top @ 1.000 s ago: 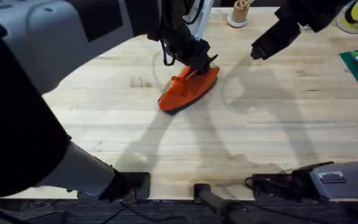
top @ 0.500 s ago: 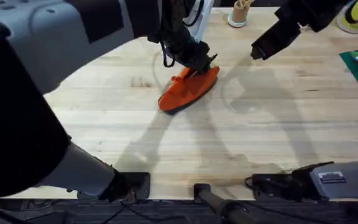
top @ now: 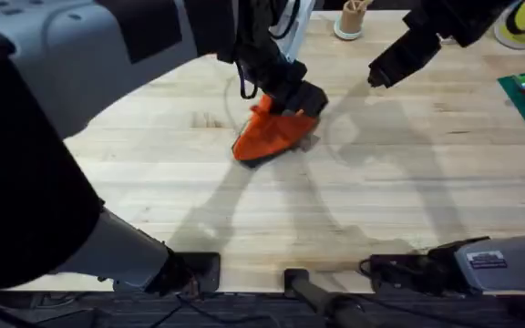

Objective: Unzip the bag, pick up the pens from the table one at a time and place them inside, then zip the bag closed.

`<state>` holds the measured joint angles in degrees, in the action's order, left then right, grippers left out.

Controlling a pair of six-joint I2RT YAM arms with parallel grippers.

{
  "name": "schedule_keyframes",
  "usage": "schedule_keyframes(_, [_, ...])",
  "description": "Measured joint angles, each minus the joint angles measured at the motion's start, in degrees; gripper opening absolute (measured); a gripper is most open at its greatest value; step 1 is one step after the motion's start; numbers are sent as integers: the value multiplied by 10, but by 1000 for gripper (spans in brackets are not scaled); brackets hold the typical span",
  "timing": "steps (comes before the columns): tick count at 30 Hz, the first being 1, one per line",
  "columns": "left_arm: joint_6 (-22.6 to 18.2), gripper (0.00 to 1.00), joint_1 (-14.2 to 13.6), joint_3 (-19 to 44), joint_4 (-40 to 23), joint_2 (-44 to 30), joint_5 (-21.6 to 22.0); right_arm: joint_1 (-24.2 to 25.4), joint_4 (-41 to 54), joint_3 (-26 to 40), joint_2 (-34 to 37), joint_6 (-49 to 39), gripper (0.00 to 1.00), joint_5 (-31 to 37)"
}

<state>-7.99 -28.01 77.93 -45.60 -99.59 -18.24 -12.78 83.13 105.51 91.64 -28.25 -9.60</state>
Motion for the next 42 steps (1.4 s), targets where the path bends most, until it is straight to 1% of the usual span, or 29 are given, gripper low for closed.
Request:
schedule_keyframes(1, [-1, 981, 0, 0, 0, 0, 0, 0, 0, 0, 0, 0, 997, 0])
schedule_keyframes(2, [-1, 991, 0, 0, 0, 0, 0, 0, 0, 0, 0, 0, 997, 0])
schedule_keyframes(17, [-1, 995, -1, 0, 0, 0, 0, 0, 0, 0, 0, 0, 998, 0])
schedule_keyframes(20, [-1, 995, -1, 0, -1, 10, 10, 0, 0, 0, 0, 0, 998, 0])
schedule_keyframes(23, [-1, 995, -2, 0, -13, 41, 34, 0, 0, 0, 0, 0, 998, 0])
schedule_keyframes(26, [-1, 995, -1, 0, -37, 90, 60, 0, 0, 0, 0, 0, 998, 0])
schedule_keyframes(31, [-1, 994, -1, 0, -77, 158, 90, 0, 0, 0, 0, 0, 998, 0])
schedule_keyframes(36, [-1, 995, -1, 0, -115, 197, 104, 0, 0, 0, 0, 0, 997, 0])
schedule_keyframes(42, [-1, 994, -1, 0, -163, 230, 107, 0, 0, 0, 0, 0, 998, 0])
